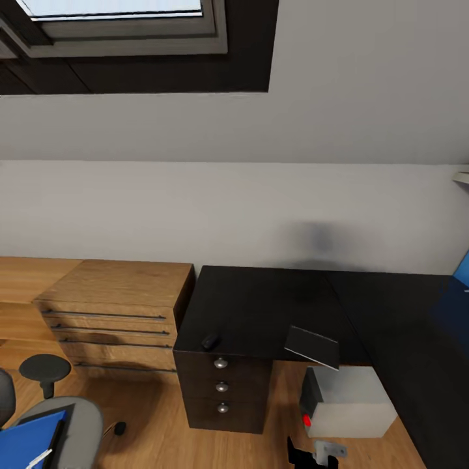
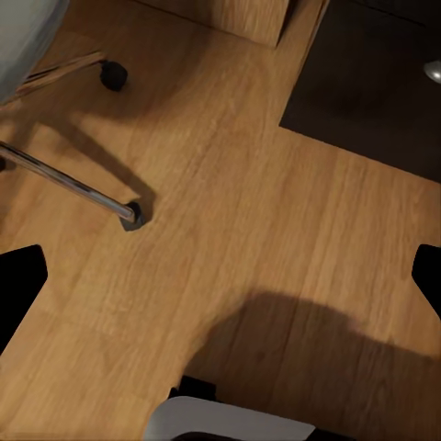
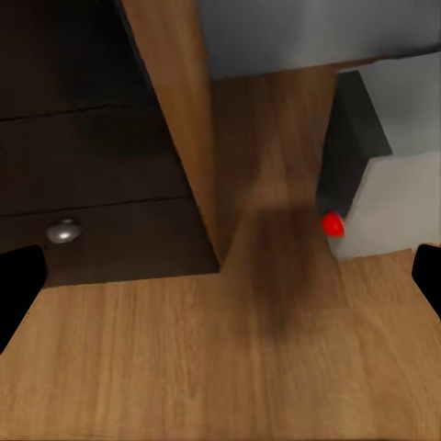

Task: In the bedroom, organize the workspace by keeping the computer under the desk, ensuring the monitor is on the desk, placing the keyboard on the desk next to the monitor, placing the mouse on the desk next to the keyboard, moving the folder from the swivel chair onto the desk next to the mouse, stacking the notebook on top of the folder with the pen on top of the notebook, and positioning the swivel chair next to the desk.

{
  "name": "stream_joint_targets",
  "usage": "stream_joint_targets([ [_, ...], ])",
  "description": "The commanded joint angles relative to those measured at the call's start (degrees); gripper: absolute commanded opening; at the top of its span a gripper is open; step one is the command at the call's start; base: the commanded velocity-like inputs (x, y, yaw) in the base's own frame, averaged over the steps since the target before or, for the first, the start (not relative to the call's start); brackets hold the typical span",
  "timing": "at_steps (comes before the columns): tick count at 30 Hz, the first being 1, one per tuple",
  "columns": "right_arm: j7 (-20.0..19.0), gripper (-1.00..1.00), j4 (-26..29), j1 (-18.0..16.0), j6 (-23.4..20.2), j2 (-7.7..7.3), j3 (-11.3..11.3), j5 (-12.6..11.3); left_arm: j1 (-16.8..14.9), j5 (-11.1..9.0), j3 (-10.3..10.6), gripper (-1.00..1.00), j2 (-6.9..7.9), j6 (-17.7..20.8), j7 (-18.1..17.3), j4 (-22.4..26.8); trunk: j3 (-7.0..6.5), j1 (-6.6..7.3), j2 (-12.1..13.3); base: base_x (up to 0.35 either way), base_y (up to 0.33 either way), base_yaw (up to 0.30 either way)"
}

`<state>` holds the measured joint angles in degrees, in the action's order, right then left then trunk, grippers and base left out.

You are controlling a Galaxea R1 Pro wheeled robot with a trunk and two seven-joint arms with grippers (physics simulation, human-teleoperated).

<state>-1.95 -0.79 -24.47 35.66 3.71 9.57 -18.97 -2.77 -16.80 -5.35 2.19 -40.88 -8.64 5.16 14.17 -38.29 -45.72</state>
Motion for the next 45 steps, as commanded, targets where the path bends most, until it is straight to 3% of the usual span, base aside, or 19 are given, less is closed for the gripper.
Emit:
stream_joint_targets([
  [1, -0.19, 1.0, 0.11, -0.05, 0.23, 0.29, 0.46, 0.01, -0.04, -0.21, -0.45, 1.0, 0.0, -0.08, -0.58, -0.06, 0.08, -0.01, -0.06, 0.0, 0.0, 0.044],
  [9, 0.15, 1.0, 2.0, -0.05, 0.34, 2.88, 0.86, 5.33, -0.04, -0.23, -0.41, 1.0, -0.01, -0.08, -0.51, -0.06, 0.27, -0.01, -0.06, 0.0, 0.0, 0.063],
  [23, 2.48, 1.0, 14.29, -0.05, -2.02, 3.18, 0.8, 5.83, -0.04, -0.25, -0.4, 1.0, -0.01, -0.08, -0.5, -0.06, 1.27, -0.01, -0.06, 0.0, 0.0, 0.163],
  [26, 4.21, 1.0, 16.77, -0.05, -4.62, 3.16, 0.79, 5.85, -0.04, -0.25, -0.43, 1.0, -0.05, -0.08, -0.5, -0.06, 1.5, -0.01, -0.06, 0.0, 0.0, 0.169],
  [45, 12.6, 1.0, 41.4, -0.07, -32.01, 3.24, 1.47, 6.02, -0.04, -0.25, -0.56, 1.0, -0.08, -0.08, -0.48, -0.06, 2.91, -0.01, -0.06, 0.0, 0.0, 0.17],
])
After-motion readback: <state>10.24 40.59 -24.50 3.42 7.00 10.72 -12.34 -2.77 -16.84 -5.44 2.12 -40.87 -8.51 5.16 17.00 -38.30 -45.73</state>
